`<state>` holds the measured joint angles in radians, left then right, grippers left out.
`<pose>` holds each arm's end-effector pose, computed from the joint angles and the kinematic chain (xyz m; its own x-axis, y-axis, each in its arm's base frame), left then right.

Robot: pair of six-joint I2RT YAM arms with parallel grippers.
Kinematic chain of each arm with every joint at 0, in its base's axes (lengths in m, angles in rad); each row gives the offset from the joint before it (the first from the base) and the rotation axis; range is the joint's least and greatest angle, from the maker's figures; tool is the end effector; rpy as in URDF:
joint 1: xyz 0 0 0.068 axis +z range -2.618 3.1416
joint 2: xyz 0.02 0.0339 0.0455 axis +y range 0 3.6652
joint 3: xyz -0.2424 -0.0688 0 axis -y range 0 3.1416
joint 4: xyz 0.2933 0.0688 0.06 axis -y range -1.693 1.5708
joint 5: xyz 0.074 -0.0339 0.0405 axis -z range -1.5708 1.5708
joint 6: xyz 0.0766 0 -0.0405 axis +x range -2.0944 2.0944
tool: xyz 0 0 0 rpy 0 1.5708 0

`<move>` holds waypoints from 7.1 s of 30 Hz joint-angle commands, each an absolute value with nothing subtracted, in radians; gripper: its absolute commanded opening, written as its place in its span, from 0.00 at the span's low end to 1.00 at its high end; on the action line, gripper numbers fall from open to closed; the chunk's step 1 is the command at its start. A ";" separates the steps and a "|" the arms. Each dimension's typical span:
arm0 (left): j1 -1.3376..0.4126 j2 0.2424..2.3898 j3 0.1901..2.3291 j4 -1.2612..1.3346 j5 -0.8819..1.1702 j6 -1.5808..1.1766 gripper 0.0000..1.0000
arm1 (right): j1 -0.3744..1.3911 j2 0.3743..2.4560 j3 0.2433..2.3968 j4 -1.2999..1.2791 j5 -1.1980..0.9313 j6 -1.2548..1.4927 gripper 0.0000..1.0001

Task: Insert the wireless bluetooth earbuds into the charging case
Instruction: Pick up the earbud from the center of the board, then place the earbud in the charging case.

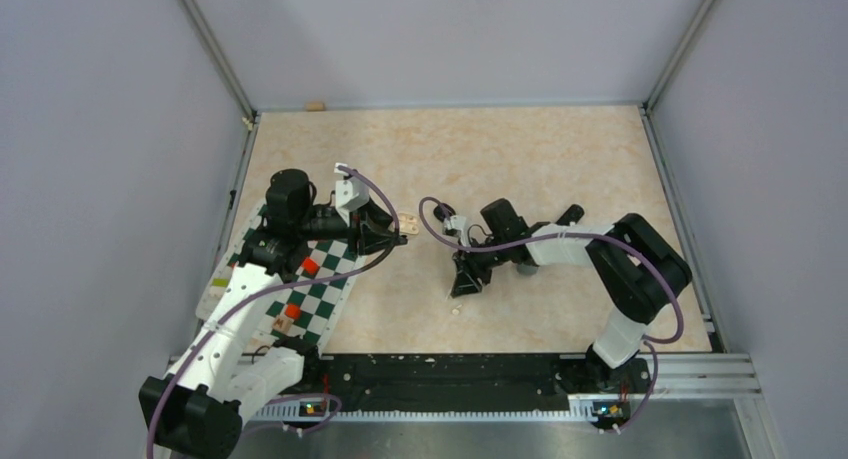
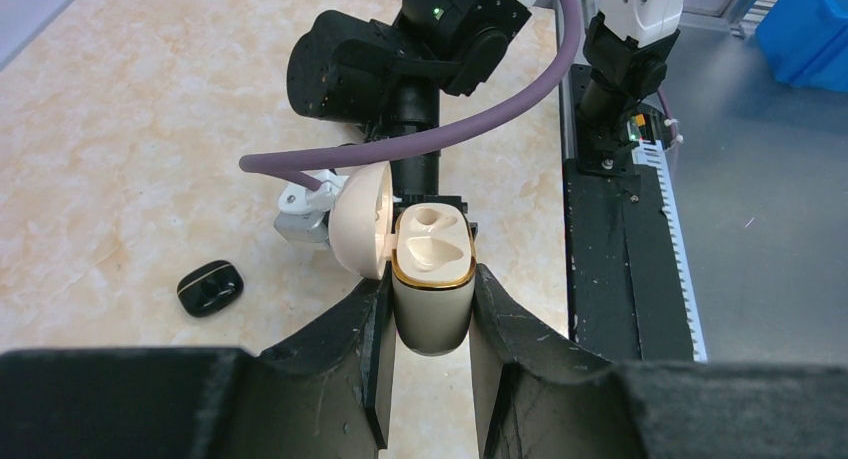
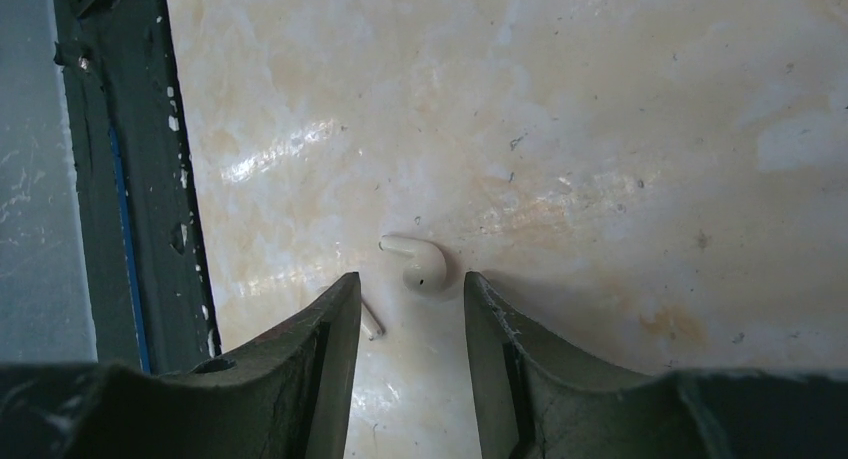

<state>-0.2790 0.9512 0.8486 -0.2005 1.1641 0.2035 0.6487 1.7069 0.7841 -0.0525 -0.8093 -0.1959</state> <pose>0.2466 -0.1438 0.3094 -0.0887 0.1086 -0.9901 0.9900 0.1194 -0.0756 0.2445 0.2550 0.0510 -0.5030 -0.5499 -0.6668 -0.8546 0.2014 0.4786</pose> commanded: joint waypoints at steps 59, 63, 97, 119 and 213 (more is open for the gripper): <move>-0.412 1.255 1.072 -0.370 1.146 0.359 0.09 | 0.539 1.035 1.106 -0.182 -0.449 -0.383 0.00; -0.429 1.290 1.050 -0.299 1.171 0.312 0.08 | 0.619 0.987 1.046 -0.113 -0.415 -0.394 0.00; -0.441 1.206 0.884 -0.169 1.142 0.441 0.03 | 0.878 1.107 1.007 -0.073 -0.330 -0.401 0.00; -0.440 1.213 0.881 -0.120 1.153 0.371 0.04 | 0.911 1.137 1.007 -0.051 -0.286 -0.416 0.00; -0.379 1.186 0.769 0.385 1.240 -0.079 0.03 | 0.952 1.219 1.060 -0.083 -0.347 -0.365 0.19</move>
